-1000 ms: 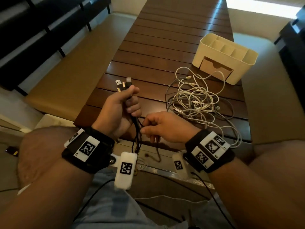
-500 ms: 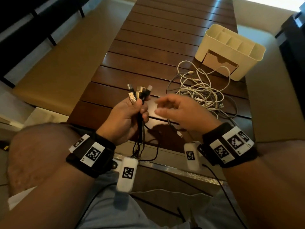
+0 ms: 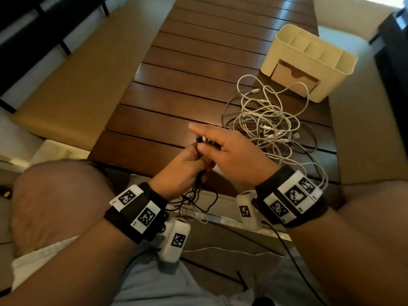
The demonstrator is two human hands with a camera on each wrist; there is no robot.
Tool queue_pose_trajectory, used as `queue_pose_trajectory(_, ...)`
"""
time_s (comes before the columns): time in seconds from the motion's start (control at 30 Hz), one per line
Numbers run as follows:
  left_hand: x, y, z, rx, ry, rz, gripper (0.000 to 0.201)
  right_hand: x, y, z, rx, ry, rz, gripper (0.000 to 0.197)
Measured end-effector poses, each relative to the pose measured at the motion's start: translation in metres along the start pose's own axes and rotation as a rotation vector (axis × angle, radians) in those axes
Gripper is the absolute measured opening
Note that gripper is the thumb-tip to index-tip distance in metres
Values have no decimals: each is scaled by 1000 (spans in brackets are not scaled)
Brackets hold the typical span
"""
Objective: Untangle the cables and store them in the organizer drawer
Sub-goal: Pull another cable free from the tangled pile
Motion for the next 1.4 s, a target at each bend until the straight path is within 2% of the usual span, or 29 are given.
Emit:
queue_pose_trajectory(0.2, 0, 1, 1, 2, -28, 1, 10, -2, 4, 7, -36, 6, 27, 43)
queue_pose_trajectory(0.3, -3, 3, 2, 1, -35, 21, 13, -4, 4, 10, -47, -2, 133, 44)
queue_pose_trajectory(0.4, -5, 4, 1, 1, -11, 51, 26, -7, 3, 9, -34, 28, 251, 26)
queue_pose_trajectory(0.43, -5, 4, 1, -4, 20, 58, 25, -8, 3, 9, -17, 18, 245, 19)
queue_pose_trajectory(0.5, -4, 3, 4, 4, 66, 64, 12, -5, 2, 7, 6, -25, 193, 13)
queue_pose_trajectory(0.63, -4, 2, 4, 20, 51, 61, 23, 4, 2, 4, 26, -75, 167, 13)
queue_pose_trajectory(0.77, -4, 3, 2, 24, 80, 71, 16, 3, 3, 5, 62, -26, 190, 11)
queue_pose_trajectory(0.83, -3, 2, 3, 28, 64, 50, 27, 1, 2, 4, 74, 14, 168, 8)
queue_pose_trajectory(0.9, -2, 2, 4, 46, 71, 34, 30, -1, 2, 4, 63, 38, 168, 8)
queue_pose_trajectory(1.0, -1, 2, 8, 67, 75, 55, 23, -3, 0, 4, 22, 101, 251, 6)
queue_pose_trajectory(1.1, -3, 2, 10, 53, 62, 71, 34, -6, 1, 2, -2, 151, 316, 5)
queue_pose_trajectory(1.23, -5, 1, 11, 50, 83, 65, 41, -8, 3, 4, 32, 204, 250, 4)
queue_pose_trajectory(1.4, -11, -1, 7, 18, 66, 121, 51, -26, 1, 6, 130, 376, 178, 23)
Point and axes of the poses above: each hand's wrist, its own y-axis towards the middle knuckle, its own x-axis out of the palm, z = x × y, the point moved 1 cm from there along y, towards the middle knuckle, and after that the axes turned 1 degree about -z, right-handed, at the moved point
